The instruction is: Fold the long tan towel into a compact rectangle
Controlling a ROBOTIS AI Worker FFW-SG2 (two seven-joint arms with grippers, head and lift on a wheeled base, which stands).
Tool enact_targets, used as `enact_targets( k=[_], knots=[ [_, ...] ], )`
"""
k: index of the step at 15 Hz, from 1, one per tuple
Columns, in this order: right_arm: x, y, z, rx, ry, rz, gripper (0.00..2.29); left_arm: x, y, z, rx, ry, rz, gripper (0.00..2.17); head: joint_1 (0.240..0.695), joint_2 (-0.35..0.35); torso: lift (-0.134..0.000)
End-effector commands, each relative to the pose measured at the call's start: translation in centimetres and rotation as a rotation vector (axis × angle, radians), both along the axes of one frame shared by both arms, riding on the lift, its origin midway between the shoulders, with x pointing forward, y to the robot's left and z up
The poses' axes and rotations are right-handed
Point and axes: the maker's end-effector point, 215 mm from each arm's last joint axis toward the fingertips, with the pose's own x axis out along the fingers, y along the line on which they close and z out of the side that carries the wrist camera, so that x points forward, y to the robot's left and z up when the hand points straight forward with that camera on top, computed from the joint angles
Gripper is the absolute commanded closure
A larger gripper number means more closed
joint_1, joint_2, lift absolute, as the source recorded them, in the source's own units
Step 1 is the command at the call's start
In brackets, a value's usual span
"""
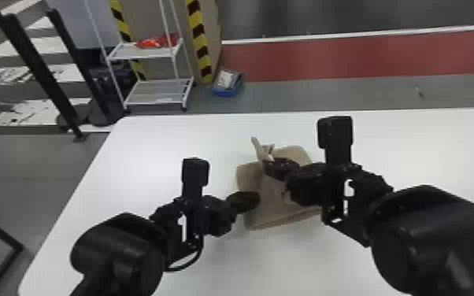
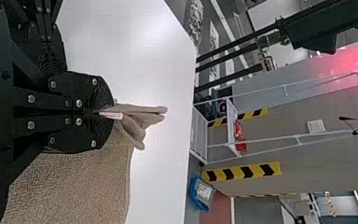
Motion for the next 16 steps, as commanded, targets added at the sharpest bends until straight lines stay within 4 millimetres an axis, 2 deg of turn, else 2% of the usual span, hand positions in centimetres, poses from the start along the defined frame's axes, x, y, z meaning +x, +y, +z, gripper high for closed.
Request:
enact_targets(
  k=[1,6,9,10,11,13,15,16],
  knots=[
    [-0.6,0.6,-0.9,-0.012,0.01,0.007,1.43,-0.1,0.0,-0.2,0.006,0.001,-0.003,1.92,0.695,0.173,-0.123],
    [-0.7,1.7,-1.6,0.0,-0.006,0.012,1.43,-0.5,0.0,-0.5,0.006,0.008,-0.002,1.92,0.695,0.184,-0.123],
    [-1.1,2.2,-1.5,0.028,-0.017,0.015,0.72,-0.8,0.2,-0.7,0.006,0.011,0.001,1.92,0.695,0.195,-0.123],
    [-1.3,2.2,-1.1,0.047,-0.031,0.01,0.26,-0.8,0.2,-0.7,0.006,0.011,0.0,1.92,0.695,0.198,-0.123],
    [-1.5,2.1,-0.6,0.065,-0.047,0.002,0.06,-1.0,0.2,-0.8,0.007,0.013,0.0,1.92,0.695,0.2,-0.123],
    [-2.1,1.4,1.2,0.097,-0.095,-0.014,0.06,-1.2,0.3,-0.8,0.007,0.013,0.0,1.92,0.695,0.203,-0.123],
    [-2.8,-0.6,3.3,0.122,-0.135,-0.042,0.06,-1.3,0.2,-0.5,0.004,0.01,-0.002,1.92,0.695,0.198,-0.123],
    [-3.2,-2.3,4.2,0.113,-0.158,-0.06,0.06,-1.3,0.1,-0.4,0.003,0.007,-0.003,1.92,0.695,0.193,-0.123]
  ],
)
